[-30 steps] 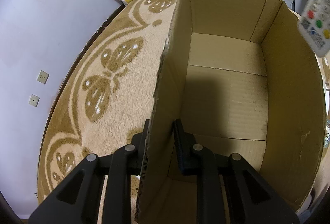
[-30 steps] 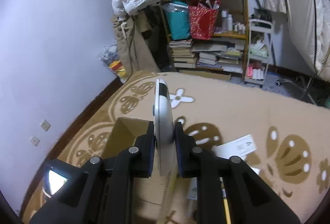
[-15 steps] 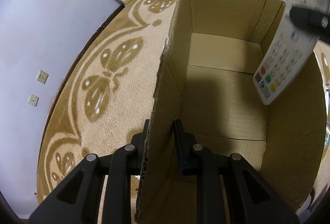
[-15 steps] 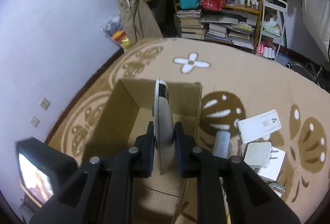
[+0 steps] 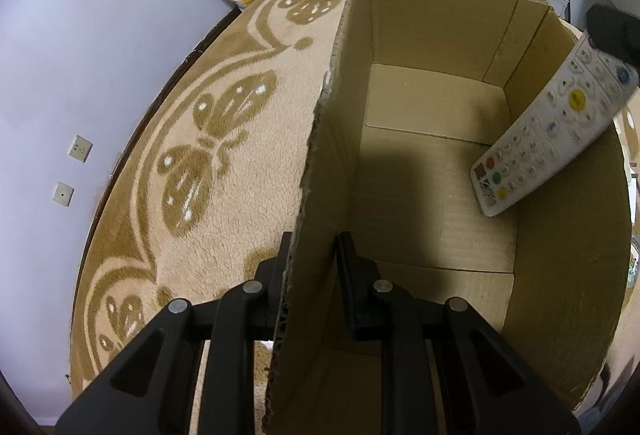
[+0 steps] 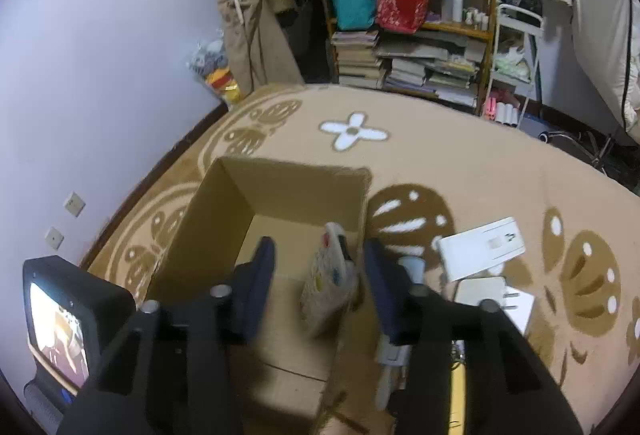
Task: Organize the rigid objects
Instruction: 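Carry the remote over the box and release it inside with the right gripper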
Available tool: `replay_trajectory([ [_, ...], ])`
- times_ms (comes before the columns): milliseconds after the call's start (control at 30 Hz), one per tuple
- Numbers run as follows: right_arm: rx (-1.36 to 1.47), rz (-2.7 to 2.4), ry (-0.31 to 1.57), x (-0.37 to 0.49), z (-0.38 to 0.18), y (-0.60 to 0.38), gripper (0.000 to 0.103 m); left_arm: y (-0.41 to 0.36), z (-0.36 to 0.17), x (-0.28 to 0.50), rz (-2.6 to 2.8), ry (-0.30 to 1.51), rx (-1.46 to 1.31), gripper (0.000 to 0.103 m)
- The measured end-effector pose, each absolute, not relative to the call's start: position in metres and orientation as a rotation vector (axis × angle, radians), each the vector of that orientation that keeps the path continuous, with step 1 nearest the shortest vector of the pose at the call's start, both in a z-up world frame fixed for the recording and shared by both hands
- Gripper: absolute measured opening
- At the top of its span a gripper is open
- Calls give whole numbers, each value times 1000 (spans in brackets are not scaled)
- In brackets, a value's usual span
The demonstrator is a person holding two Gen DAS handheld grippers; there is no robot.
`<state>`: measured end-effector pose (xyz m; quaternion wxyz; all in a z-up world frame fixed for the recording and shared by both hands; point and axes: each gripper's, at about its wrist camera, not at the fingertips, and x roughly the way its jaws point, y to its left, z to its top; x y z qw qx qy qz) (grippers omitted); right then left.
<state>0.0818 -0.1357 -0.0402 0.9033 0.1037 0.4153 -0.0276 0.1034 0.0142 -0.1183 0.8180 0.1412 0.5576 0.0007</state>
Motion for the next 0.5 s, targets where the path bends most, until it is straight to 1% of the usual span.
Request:
replay_trajectory([
  [67, 212, -62, 848, 79, -36, -143, 64, 15, -118, 103, 1, 1190, 298, 19],
  [133, 213, -64, 841, 75, -32, -151, 75, 16, -118, 104, -1, 1191, 294, 19],
  [167, 214, -64, 835, 74, -31, -154, 78, 16, -118, 104, -1, 1192, 294, 19],
  [233, 204, -70, 822, 70, -28, -162, 89, 16, -118, 104, 0, 1193, 295, 19],
  [333, 172, -82, 805, 67, -27, -170, 95, 15, -118, 105, 0, 1193, 297, 19],
  [500, 125, -102, 832, 67, -37, -184, 96, 15, -119, 105, 2, 1193, 302, 19],
])
